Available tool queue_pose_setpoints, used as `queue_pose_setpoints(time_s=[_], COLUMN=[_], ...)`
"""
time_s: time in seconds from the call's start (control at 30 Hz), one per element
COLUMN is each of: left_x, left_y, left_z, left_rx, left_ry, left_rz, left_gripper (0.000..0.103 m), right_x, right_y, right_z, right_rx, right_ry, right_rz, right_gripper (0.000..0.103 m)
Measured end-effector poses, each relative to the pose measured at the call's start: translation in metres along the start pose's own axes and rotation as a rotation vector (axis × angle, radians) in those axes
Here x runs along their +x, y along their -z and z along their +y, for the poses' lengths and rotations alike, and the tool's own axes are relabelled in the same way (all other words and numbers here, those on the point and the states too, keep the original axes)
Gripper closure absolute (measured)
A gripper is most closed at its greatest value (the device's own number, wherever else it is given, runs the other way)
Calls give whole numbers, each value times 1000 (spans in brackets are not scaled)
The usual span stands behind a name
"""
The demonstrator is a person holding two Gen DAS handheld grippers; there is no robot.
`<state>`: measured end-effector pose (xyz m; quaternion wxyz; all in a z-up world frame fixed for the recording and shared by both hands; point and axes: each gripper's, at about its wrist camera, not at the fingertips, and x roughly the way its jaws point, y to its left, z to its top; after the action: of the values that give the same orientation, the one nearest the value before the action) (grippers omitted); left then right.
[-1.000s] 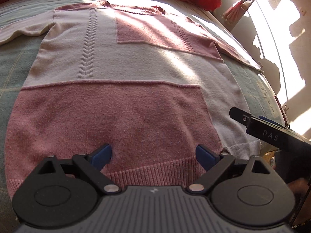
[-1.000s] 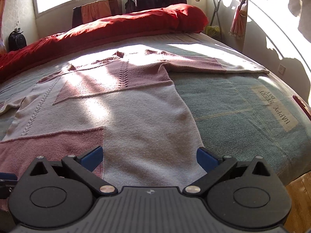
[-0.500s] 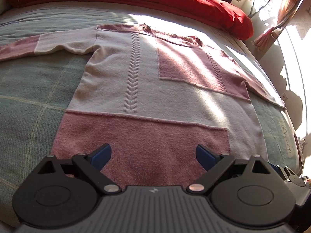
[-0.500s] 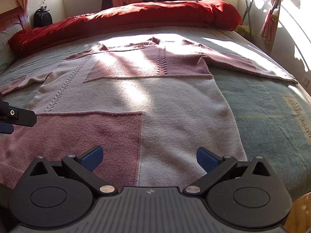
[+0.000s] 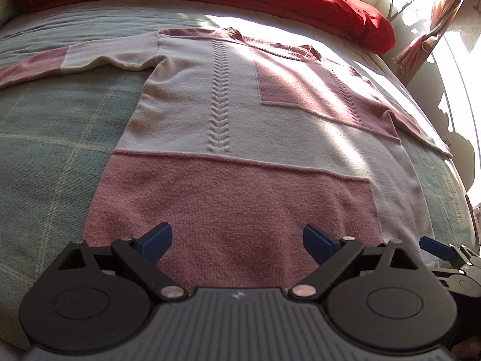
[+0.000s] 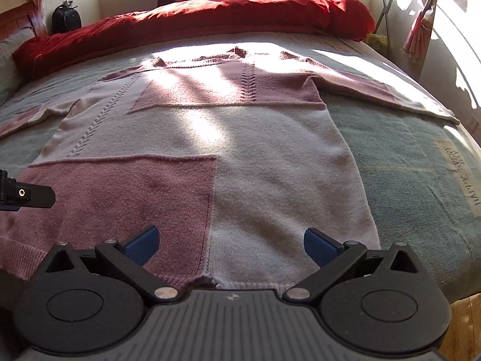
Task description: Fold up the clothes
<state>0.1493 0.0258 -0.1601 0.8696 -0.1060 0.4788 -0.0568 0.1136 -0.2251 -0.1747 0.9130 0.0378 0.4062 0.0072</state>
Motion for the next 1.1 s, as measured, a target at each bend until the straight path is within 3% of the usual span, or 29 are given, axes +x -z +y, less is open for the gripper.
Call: queue_pose_setpoints(time_s=[0.2,0.33,0.47,0.63,0.77,0.97,1.1], left_x=[3,6,6,3,0,8,16], left_y=[3,5,7,8,3,-28,-54], left_z=[3,3,3,-2,-7,-15,-15], left_rx=[5,20,29,49,81,169,206], left_ry=[-12,-18,-15,-9,-4,14,37], left_rz=[1,1,-3,-17,-45,-92,-135], left_gripper=[9,9,9,9,9,10,9], right_x=[12,20,11,13,32,36,27], right_y=[-14,0,8,-14,-24,-13,-33], right_z=[-29,-26,-21,-29,-32,-29,-29], right_rx=[192,202,146,170,200,180,179], right_ry=[-138,-113,-95,-108,-69,-34,-33], right_rz=[51,94,67,10,41,16,20], right_gripper=[0,0,0,0,0,0,0])
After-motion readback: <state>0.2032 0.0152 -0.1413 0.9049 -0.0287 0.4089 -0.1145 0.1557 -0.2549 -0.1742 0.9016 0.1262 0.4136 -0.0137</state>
